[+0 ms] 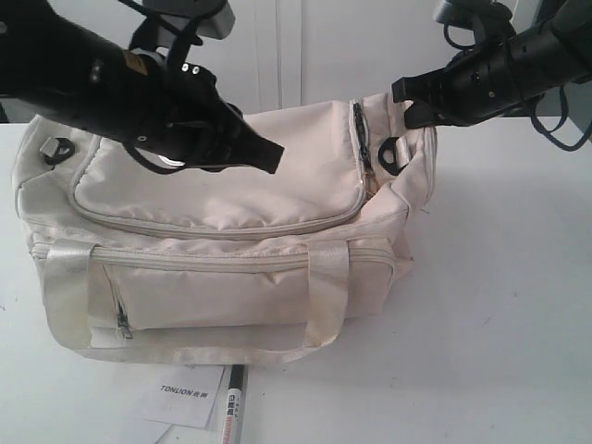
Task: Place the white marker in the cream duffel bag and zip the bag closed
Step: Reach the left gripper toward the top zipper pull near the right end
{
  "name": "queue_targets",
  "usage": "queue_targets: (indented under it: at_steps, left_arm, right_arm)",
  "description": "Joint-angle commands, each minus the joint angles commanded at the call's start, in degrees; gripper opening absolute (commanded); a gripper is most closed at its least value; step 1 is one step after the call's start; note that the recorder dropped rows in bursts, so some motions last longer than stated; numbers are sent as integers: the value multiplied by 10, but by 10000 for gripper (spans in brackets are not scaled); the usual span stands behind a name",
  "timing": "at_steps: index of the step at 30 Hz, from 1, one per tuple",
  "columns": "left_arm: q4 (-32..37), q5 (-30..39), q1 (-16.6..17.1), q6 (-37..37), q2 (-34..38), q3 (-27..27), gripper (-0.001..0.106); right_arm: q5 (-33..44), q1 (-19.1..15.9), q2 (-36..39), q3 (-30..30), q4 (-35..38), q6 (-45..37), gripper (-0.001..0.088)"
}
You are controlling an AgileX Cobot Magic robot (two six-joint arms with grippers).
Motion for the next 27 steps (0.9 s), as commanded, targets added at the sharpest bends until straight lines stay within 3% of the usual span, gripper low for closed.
queue_targets:
  at_steps: [12, 19, 27]
  left_arm:
    - [-43, -16, -6, 0, 70, -62, 0]
    - [-75, -27, -6, 0, 89, -68, 0]
    - [-124, -46, -6, 0, 107, -74, 267]
  right_arm:
    - [0, 0, 0, 0, 0, 0, 0]
    - [0, 0, 0, 0, 0, 0, 0]
    - [-2, 0, 0, 0, 0, 0, 0]
